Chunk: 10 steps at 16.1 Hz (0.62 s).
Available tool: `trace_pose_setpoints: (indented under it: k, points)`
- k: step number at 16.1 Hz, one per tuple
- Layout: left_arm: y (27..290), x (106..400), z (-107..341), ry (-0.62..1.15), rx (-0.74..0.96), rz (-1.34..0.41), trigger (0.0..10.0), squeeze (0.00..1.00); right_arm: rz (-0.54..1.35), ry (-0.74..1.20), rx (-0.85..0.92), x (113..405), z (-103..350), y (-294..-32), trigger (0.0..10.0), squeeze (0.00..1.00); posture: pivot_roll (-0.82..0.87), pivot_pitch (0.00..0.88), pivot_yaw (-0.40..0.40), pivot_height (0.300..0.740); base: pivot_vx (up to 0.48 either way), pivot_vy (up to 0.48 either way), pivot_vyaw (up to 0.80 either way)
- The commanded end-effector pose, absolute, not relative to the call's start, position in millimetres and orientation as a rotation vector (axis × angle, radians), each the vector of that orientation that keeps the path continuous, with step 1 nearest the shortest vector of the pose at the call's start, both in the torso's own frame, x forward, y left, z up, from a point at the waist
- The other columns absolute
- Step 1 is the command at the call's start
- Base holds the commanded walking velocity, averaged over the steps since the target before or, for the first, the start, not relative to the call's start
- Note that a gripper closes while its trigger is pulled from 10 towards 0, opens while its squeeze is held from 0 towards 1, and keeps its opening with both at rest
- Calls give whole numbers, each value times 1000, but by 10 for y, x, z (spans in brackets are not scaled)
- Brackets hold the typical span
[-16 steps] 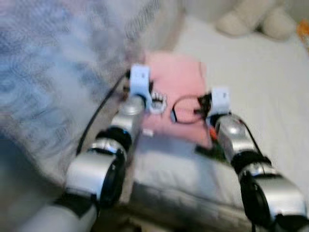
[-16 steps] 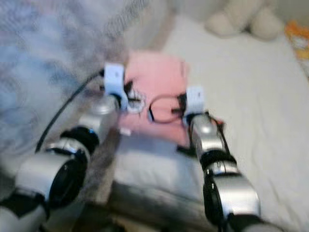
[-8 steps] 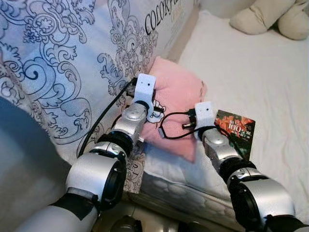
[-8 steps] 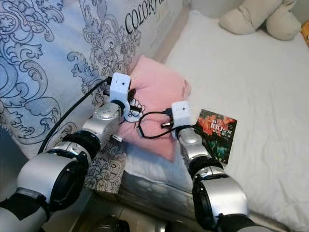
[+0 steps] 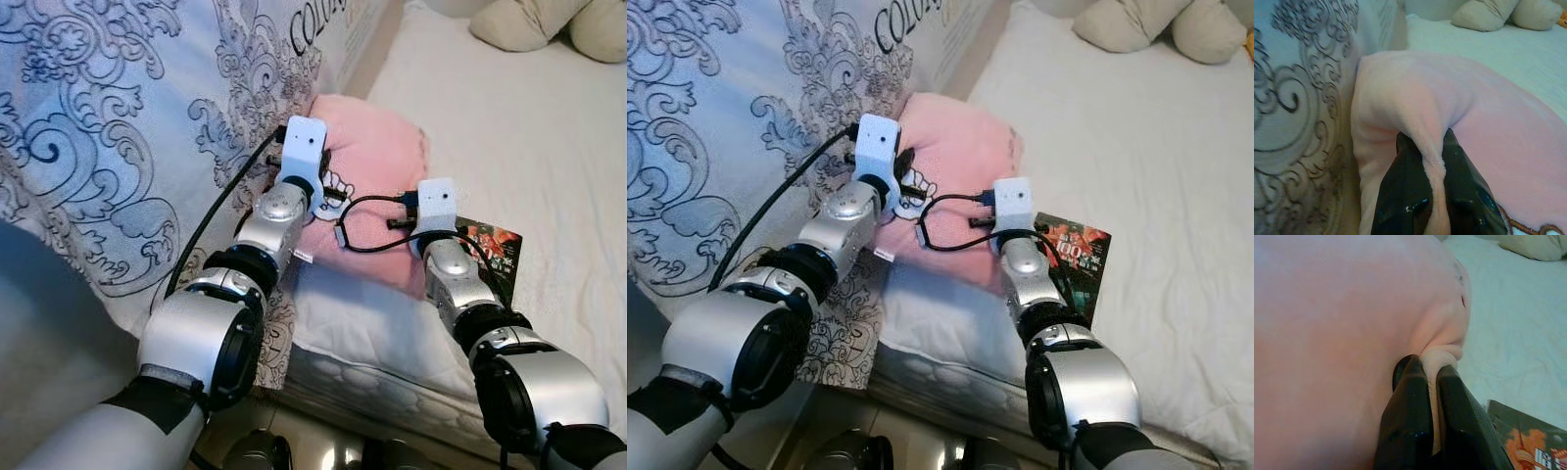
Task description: Clean up the room
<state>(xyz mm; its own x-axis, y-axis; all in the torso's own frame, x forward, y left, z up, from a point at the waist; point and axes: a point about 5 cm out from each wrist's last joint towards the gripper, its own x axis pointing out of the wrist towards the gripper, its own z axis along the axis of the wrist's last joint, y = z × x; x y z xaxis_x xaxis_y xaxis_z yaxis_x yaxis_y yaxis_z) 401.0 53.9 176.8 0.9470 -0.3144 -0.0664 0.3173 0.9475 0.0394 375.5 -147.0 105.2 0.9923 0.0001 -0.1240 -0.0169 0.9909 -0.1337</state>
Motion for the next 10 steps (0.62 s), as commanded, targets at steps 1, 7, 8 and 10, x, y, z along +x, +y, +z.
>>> trace_pose_setpoints:
  k: [1, 7, 8, 10]
  points:
    - [524, 3997, 1754, 54, 26, -337, 10000, 0, -28, 119, -153, 3742, 1039, -1509, 0, 0, 66, 174, 30, 740, 0, 0, 0]
    - [600, 3940, 1531, 80, 309, -303, 10000, 0, -34, 244, -134, 3584, 726, -1367, 0, 0, 48, 179, 28, 740, 0, 0, 0]
    - [635, 3950, 1538, 76, 341, -288, 10000, 0, -46, 288, -82, 3544, 649, -1343, 0, 0, 49, 176, 29, 740, 0, 0, 0]
    - [627, 3976, 1618, 53, 332, -299, 10000, 0, -45, 328, -38, 3499, 574, -1284, 0, 0, 49, 172, 27, 740, 0, 0, 0]
